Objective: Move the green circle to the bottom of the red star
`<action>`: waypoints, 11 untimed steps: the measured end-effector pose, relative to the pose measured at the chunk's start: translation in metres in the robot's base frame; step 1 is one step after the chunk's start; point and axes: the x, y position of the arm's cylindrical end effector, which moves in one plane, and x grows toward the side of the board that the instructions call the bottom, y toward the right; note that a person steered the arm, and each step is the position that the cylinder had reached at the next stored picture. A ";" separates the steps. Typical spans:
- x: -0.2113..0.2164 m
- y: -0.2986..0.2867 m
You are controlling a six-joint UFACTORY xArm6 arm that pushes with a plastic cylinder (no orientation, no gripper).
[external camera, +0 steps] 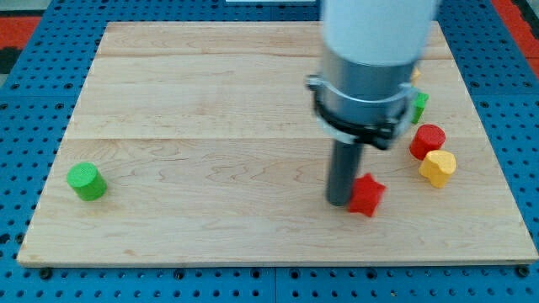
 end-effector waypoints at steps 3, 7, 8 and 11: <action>0.013 0.073; 0.060 -0.168; 0.060 -0.272; -0.026 -0.370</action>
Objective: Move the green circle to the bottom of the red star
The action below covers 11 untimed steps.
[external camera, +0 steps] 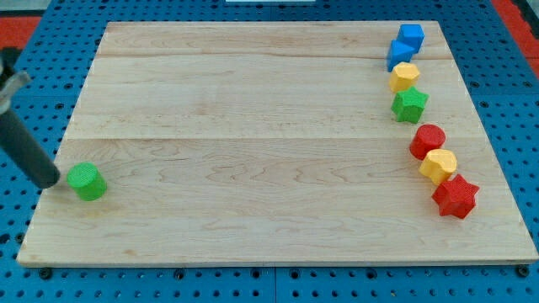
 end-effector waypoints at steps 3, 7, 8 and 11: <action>0.030 0.218; 0.041 0.329; 0.011 0.355; 0.061 0.469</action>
